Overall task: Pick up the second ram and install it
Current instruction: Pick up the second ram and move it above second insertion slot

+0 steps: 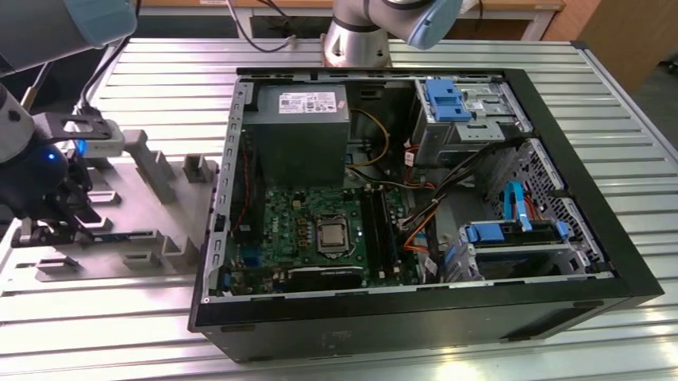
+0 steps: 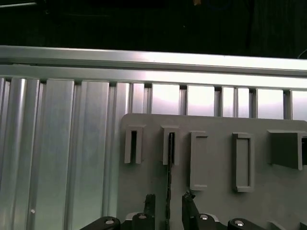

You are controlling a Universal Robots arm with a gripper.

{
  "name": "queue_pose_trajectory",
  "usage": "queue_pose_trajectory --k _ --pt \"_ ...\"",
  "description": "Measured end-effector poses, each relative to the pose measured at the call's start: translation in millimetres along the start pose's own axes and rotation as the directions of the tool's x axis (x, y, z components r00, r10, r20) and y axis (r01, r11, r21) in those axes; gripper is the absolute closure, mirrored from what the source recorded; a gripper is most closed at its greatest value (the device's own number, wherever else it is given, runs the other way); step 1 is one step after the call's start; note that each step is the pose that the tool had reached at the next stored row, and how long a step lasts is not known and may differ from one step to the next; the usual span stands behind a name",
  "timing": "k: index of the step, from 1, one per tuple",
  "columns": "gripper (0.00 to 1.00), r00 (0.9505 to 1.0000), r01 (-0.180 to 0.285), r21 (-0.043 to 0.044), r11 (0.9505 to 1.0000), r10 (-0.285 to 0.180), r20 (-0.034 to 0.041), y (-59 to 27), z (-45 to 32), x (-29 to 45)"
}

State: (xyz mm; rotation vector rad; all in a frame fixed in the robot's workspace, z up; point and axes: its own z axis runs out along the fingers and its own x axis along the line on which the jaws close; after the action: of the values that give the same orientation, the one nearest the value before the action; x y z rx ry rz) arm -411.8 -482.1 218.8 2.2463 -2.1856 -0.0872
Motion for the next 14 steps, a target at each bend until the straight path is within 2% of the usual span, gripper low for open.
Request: queue_pose_trajectory --k 8,14 --pt "0.64 0.9989 0.046 -0.0002 0.9989 -0.046 -0.002 -0.4 12.1 0.3" --pt "0.64 0.9983 0.058 -0.0004 0.9983 -0.058 -0.0026 1.0 19.4 -0.3"
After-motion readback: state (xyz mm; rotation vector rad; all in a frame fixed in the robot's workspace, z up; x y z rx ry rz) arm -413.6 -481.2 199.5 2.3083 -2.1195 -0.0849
